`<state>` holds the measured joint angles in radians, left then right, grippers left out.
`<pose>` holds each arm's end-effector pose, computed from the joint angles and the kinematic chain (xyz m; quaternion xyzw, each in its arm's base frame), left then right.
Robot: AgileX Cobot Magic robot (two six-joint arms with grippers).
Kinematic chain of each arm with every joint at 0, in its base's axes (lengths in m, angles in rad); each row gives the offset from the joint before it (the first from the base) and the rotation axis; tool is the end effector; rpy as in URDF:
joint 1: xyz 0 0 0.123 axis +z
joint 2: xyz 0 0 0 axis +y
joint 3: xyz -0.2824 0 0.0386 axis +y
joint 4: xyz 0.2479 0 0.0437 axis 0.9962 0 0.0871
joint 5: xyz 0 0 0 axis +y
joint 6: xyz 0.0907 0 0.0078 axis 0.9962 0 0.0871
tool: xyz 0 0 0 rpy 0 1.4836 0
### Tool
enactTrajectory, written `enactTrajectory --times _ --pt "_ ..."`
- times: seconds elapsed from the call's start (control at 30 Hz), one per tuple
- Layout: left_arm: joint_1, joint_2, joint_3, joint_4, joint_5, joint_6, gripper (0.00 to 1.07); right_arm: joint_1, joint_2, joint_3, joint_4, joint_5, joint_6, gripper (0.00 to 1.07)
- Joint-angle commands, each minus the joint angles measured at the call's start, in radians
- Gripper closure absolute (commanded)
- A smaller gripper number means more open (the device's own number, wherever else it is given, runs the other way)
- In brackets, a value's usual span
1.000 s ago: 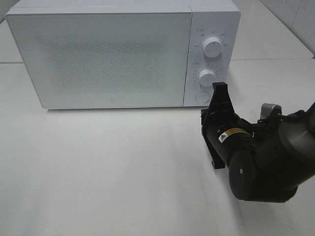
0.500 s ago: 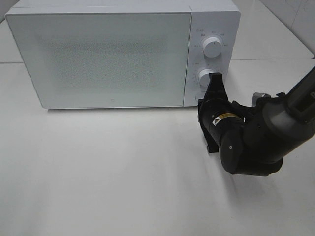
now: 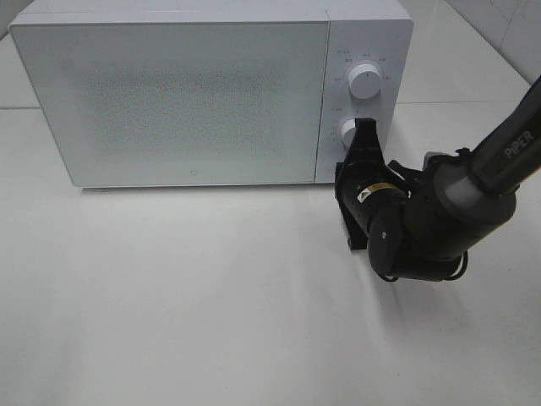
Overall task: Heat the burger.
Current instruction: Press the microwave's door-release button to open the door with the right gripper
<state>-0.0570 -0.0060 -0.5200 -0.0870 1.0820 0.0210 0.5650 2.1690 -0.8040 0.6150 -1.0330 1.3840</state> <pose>-0.0096 -0.0065 0.2812 0.0359 0.8504 -0.0528 0.5222 0.3273 0.1541 0.0746 0.5579 0.5767 0.4239 0.4200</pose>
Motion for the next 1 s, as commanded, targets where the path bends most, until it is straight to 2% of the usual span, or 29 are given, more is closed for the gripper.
enactTrajectory --times 0.03,0.53,0.73,1.0 --pt "0.003 -0.015 0.002 -0.003 -0.011 0.001 0.09 -0.007 0.017 -0.029 0.011 0.006 0.001 1.07" --pt "0.003 -0.015 0.002 -0.003 -0.011 0.001 0.09 -0.030 0.036 -0.041 0.040 -0.038 -0.003 1.07" --pt "0.003 -0.015 0.002 -0.003 -0.011 0.001 0.09 -0.030 0.036 -0.071 0.040 -0.044 -0.003 1.07" --pt "0.003 -0.015 0.002 -0.003 -0.011 0.001 0.09 -0.030 0.036 -0.127 0.105 -0.046 -0.017 1.07"
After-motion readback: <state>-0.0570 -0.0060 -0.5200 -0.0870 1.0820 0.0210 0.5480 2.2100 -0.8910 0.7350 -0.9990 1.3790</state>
